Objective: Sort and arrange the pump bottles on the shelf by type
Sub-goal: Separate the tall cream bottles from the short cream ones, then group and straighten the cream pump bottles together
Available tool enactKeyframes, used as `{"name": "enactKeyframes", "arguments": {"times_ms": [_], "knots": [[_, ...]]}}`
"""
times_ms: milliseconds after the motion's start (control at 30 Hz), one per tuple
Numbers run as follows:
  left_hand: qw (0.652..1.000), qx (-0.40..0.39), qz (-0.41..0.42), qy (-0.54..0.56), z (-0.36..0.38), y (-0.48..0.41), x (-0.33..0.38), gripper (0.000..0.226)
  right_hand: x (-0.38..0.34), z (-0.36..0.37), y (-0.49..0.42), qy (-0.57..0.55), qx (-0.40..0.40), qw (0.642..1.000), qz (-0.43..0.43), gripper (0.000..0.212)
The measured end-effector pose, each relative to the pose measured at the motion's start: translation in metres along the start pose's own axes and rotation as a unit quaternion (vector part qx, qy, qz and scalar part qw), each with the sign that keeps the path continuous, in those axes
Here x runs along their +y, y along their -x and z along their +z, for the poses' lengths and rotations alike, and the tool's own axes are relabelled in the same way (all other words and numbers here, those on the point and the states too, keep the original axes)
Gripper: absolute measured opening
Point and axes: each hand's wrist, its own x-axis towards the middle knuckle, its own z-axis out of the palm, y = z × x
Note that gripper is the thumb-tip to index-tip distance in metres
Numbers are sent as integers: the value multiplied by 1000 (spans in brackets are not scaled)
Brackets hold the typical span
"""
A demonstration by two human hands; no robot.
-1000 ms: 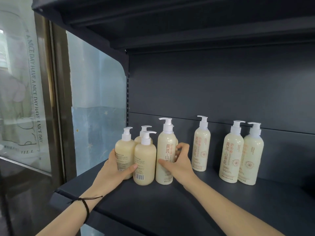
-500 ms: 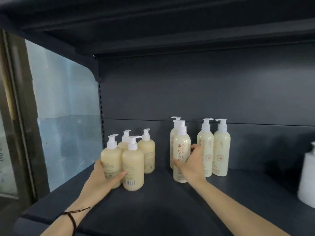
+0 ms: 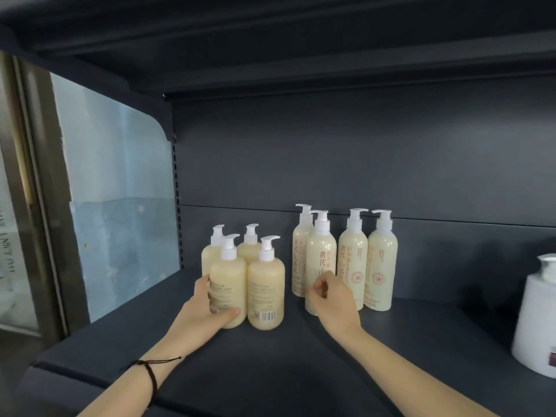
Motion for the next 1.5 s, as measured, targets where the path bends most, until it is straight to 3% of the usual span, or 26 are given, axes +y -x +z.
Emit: {"name": "enactKeyframes", "arguments": {"times_ms": [67,167,533,700,900,1067,1167,1300,1400,1500], "knots": [[1000,8,1,5,9,3,9,75,-4,-1,5,-16,-95,995,-8,12],[1000,8,14,3,22,9,16,72,-9,1,12,-50,-198,979,-6,37],[998,41,19,-43,8,9,14,55,-11,6,9,-72,-184,980,-7,49],[999,-6,11,-36,-9,-11,9,38,-13,21,-1,-48,-173,984,13,56],[996,-40,66,-43,-22,-33,-6,36,-25,46,-1,-44,-93,993,53,54],[979,-37,115,-162,-31,-53,-11,40,-39,66,-3,-40,-42,993,104,53],[961,-31,152,-230,-51,-63,-11,32,-43,69,0,-53,-25,989,134,50],[938,47,178,-293,-79,-80,-25,25,-61,77,16,-3,10,992,123,36],[958,45,158,-235,-86,-100,-42,40,-86,93,27,25,-23,994,102,37],[988,-90,114,-56,-76,-122,-54,84,-101,104,30,25,-27,994,101,45]]}}
